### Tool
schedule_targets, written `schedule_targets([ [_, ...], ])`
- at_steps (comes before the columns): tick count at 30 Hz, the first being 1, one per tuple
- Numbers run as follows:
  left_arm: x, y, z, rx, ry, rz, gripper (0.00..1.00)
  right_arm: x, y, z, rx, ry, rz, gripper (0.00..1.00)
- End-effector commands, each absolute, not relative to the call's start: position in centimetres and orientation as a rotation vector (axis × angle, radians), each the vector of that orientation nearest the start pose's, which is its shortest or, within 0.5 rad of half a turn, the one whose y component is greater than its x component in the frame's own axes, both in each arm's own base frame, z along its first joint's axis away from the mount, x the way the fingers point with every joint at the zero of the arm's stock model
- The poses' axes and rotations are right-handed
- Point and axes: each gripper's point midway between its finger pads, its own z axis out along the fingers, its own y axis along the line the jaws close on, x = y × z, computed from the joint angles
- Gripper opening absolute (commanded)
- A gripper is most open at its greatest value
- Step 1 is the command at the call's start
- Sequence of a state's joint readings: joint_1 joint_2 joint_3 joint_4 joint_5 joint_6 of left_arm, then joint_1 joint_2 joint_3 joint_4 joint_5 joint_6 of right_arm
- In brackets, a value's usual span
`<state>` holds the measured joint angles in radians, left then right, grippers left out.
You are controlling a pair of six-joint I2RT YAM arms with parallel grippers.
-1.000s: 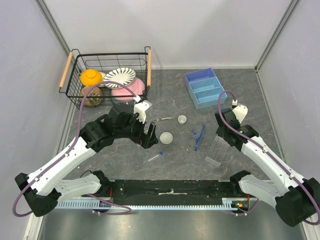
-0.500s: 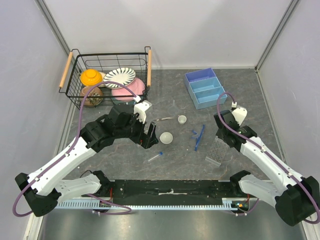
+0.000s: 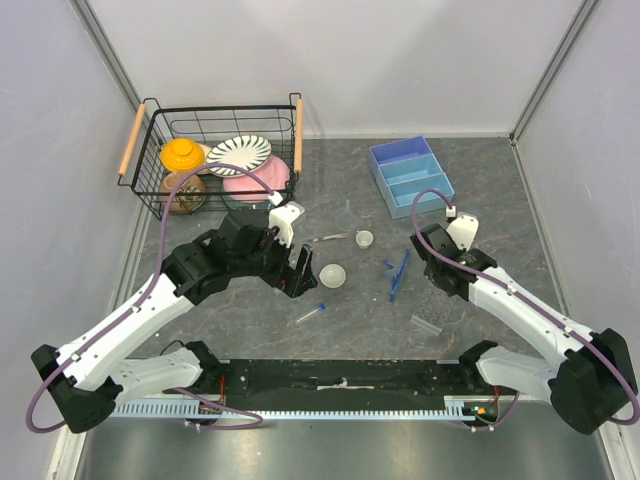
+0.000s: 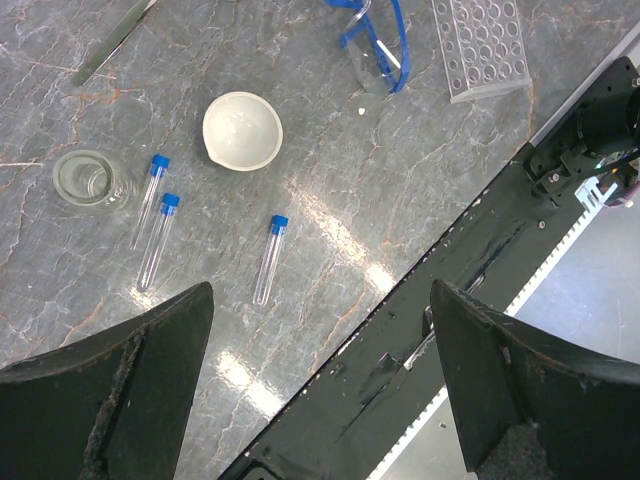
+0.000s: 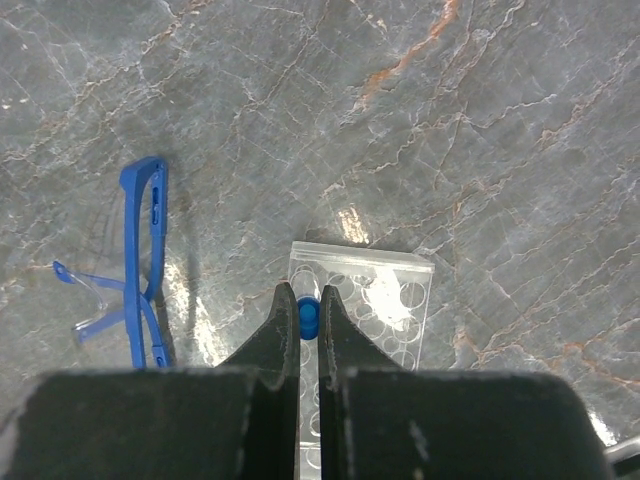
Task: Organize the chemistry lab equipment
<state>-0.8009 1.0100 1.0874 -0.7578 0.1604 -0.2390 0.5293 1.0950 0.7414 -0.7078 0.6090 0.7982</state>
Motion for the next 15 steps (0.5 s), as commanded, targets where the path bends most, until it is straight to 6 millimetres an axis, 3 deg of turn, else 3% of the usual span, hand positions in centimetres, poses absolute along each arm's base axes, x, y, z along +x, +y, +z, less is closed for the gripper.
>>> schedule_targets([
  [1, 17.3, -23.7, 23.4, 0.717, 2.203, -0.752, 0.95, 25.6, 5.4, 11.8, 0.525, 2.248, -0.249, 0.00],
  [15, 17.4, -23.6, 23.3, 0.721, 2.204, -0.745, 0.95, 25.1, 6.2, 10.7, 0.520, 2.258, -0.245, 0.00],
])
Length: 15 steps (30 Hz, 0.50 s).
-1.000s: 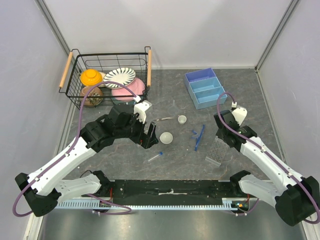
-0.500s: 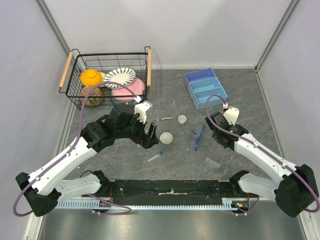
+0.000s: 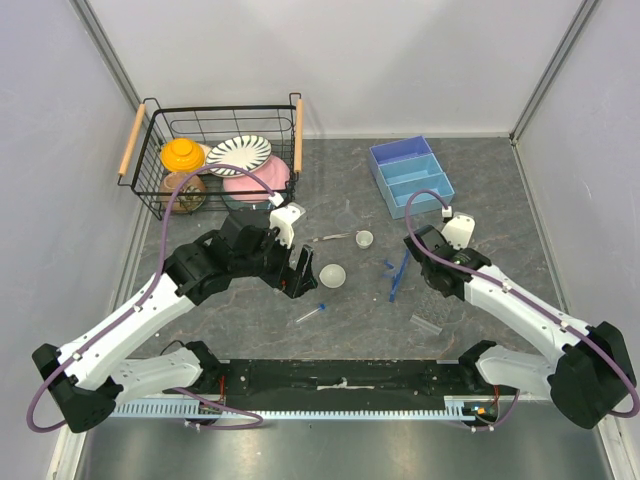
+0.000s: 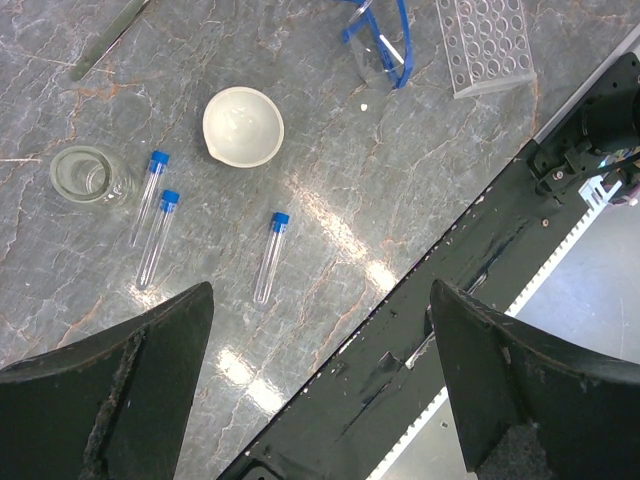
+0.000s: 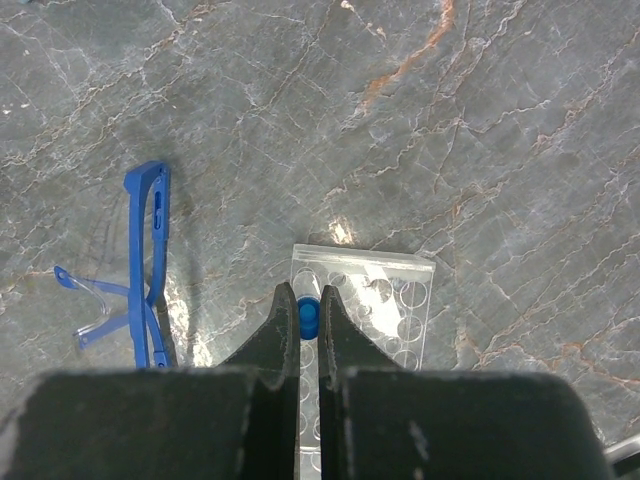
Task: Organize the chemistry lab equipment
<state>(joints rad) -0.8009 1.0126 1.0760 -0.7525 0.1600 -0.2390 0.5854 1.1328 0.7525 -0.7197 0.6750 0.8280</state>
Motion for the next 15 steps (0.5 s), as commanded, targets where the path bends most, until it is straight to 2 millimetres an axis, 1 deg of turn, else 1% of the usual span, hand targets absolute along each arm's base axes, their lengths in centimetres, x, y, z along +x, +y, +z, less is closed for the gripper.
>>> schedule_targets([
  [1, 17.4, -23.6, 23.2, 0.721, 2.205, -0.744, 0.95, 25.1, 6.2, 10.6, 0.522, 2.256, -0.244, 0.00],
  [15, 17.3, -23.7, 23.3, 0.721, 2.205, -0.751, 0.95, 24.3, 6.4, 9.3, 0.528, 2.263, -0.241, 0.00],
])
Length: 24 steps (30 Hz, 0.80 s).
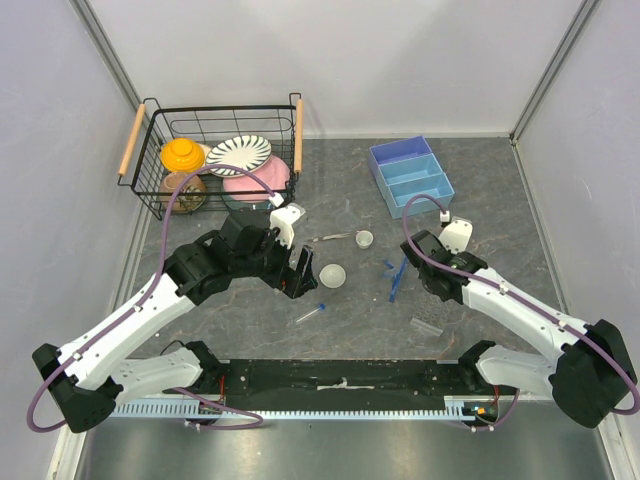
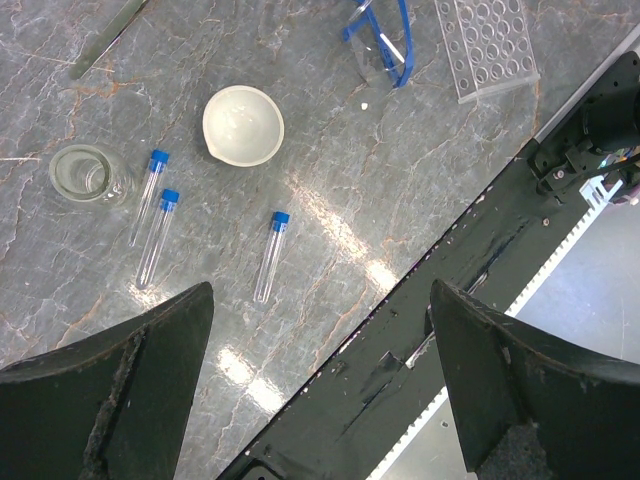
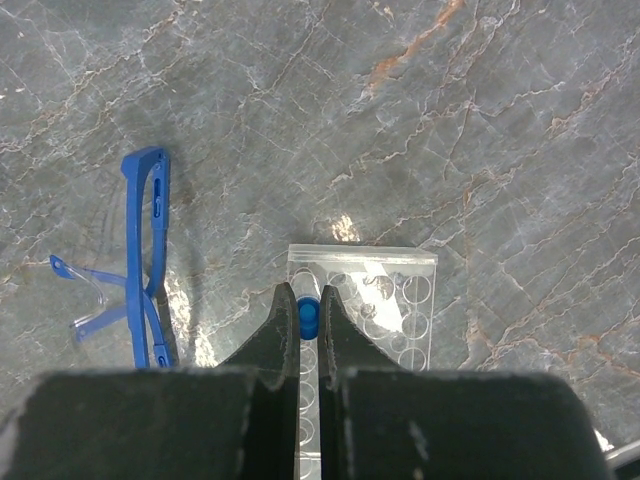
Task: Organize the chemistry lab equipment
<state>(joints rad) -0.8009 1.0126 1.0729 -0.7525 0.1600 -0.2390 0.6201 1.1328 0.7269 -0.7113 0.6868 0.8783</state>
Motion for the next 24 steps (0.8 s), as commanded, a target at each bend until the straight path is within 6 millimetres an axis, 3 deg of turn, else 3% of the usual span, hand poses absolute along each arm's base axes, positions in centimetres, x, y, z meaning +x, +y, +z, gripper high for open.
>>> schedule_targets([
  [1, 17.3, -23.7, 23.3, 0.721, 2.207, -0.751, 0.95, 24.3, 6.5, 9.3, 0.530, 2.262, -0.237, 0.00],
  [8, 17.2, -23.8, 23.3, 0.718, 2.210, -0.760, 0.95, 24.1, 6.4, 9.0, 0.530, 2.265, -0.241, 0.01],
  [14, 17.3, -23.8, 23.2, 0.719, 2.214, -0.754, 0.95, 24.0, 6.5, 8.9, 0.532, 2.267, -0.240, 0.26],
  [19, 17.5, -23.9, 23.1, 0.713, 2.222, -0.747, 0.95, 24.1, 6.6, 9.3, 0.525, 2.261, -0.227, 0.41],
  [24, 17.9, -23.9, 23.6, 0.704, 2.216, -0.732, 0.95, 24.6, 7.0, 11.1, 0.498, 2.244, -0.197, 0.55],
])
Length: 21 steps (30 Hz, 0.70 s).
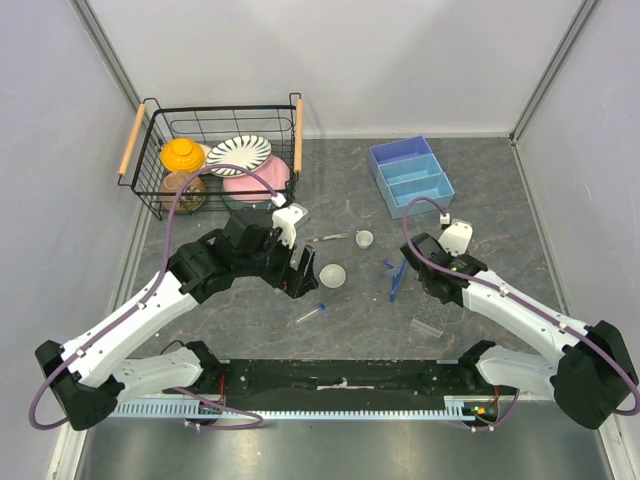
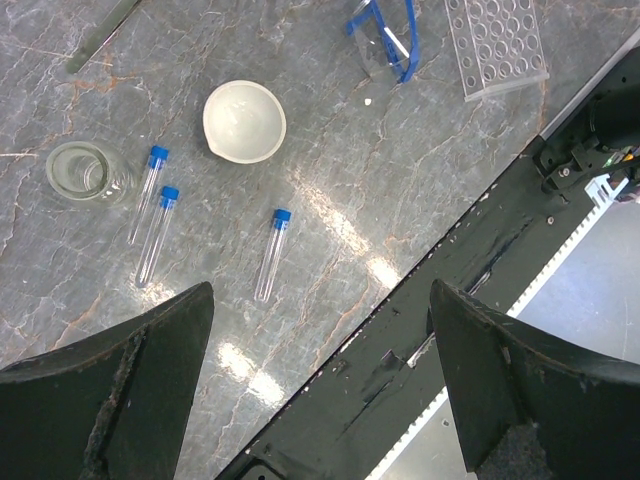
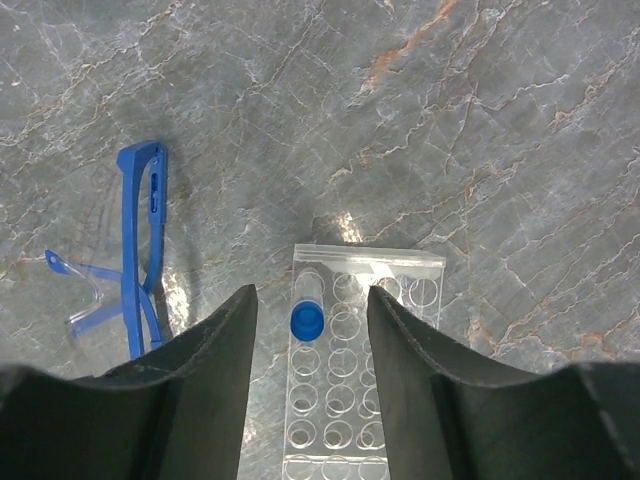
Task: Organize the chemistry lab equipment
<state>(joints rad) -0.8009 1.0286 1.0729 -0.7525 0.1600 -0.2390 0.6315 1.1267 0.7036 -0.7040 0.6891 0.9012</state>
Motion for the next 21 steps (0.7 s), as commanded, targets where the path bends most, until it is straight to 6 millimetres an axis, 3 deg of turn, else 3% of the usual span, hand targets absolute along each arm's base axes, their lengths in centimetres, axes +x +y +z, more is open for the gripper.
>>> schedule_targets([
  [1, 17.9, -23.8, 23.7, 0.704, 2.217, -0.725, 0.95, 24.6, 7.1, 11.5, 0.479, 2.246, -0.198, 0.57],
  [8, 18.5, -23.0, 22.4, 0.681, 2.283, -0.635, 0.97, 26.4, 8.5, 18.4, 0.333, 2.220, -0.147, 0.61],
  [13, 19.1, -21.8, 18.3, 0.621, 2.397, -0.503, 1.00, 27.2, 10.1, 22.5, 0.221, 2.196, -0.058, 0.62],
  [18, 19.7, -21.3, 14.5, 0.578, 2.480, -0.410, 0.99, 27.3, 11.0, 24.3, 0.127, 2.186, -0.006, 0.62],
  [21, 19.8, -21.4, 12.5, 0.533, 2.526, -0.390, 0.93, 27.1, 11.1, 24.4, 0.099, 2.180, 0.006, 0.62],
])
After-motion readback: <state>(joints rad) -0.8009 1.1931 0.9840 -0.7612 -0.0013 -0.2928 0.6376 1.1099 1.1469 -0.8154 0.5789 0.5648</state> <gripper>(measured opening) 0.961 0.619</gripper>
